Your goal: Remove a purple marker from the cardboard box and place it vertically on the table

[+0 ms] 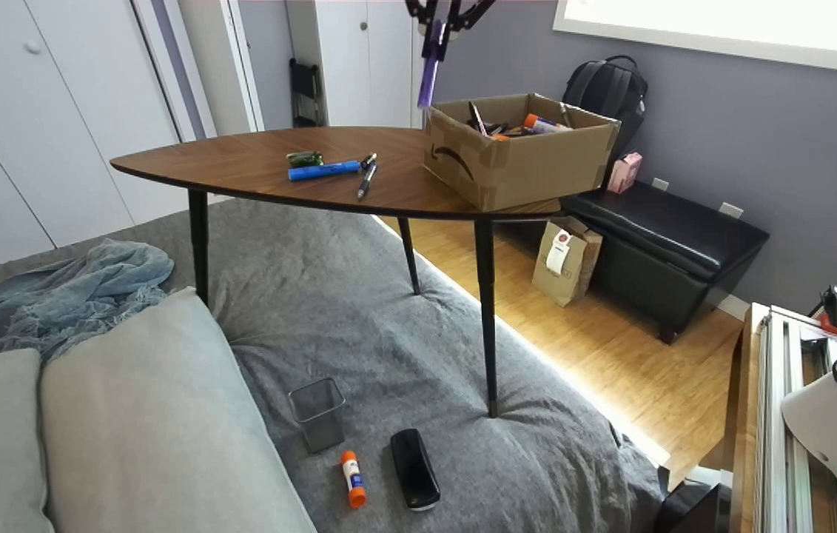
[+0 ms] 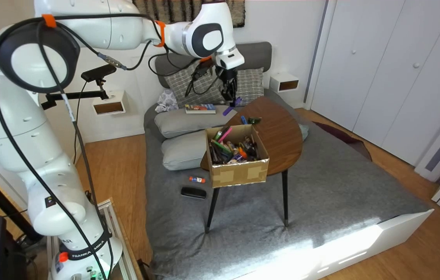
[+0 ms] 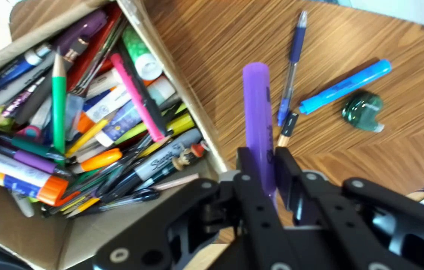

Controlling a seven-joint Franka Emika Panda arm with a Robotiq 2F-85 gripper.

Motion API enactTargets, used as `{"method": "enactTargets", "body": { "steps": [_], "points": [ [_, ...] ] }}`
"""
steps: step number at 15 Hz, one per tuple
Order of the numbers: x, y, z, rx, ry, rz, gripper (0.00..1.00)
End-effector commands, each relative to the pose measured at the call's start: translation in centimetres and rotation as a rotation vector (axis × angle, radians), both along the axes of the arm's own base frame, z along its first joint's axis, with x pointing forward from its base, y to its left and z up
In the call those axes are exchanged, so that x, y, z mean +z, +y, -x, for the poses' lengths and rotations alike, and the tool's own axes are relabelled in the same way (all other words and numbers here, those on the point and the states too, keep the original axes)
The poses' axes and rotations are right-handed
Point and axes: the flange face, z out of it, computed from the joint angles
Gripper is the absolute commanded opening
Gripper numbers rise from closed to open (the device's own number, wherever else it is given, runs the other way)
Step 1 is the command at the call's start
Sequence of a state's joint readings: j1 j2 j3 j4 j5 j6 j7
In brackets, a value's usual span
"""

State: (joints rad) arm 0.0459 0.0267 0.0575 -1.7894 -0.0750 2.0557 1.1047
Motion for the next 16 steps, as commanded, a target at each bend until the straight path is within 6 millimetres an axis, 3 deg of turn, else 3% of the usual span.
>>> {"method": "enactTargets", "body": {
  "steps": [1, 10, 11, 13, 16],
  "points": [
    [-1.9, 4.6, -1.4, 0.140, -0.076, 0.131, 0.05],
    [-5.2, 12.3, -3.0, 0.484, -0.393, 0.354, 0.05],
    [-4.7, 11.1, -3.3, 0.433, -0.323, 0.335, 0.19],
    [-5.2, 12.2, -3.2, 0.476, -0.362, 0.339, 0.19],
    [-5.4, 12.2, -3.2, 0.481, -0.367, 0.342, 0.19]
  ]
}}
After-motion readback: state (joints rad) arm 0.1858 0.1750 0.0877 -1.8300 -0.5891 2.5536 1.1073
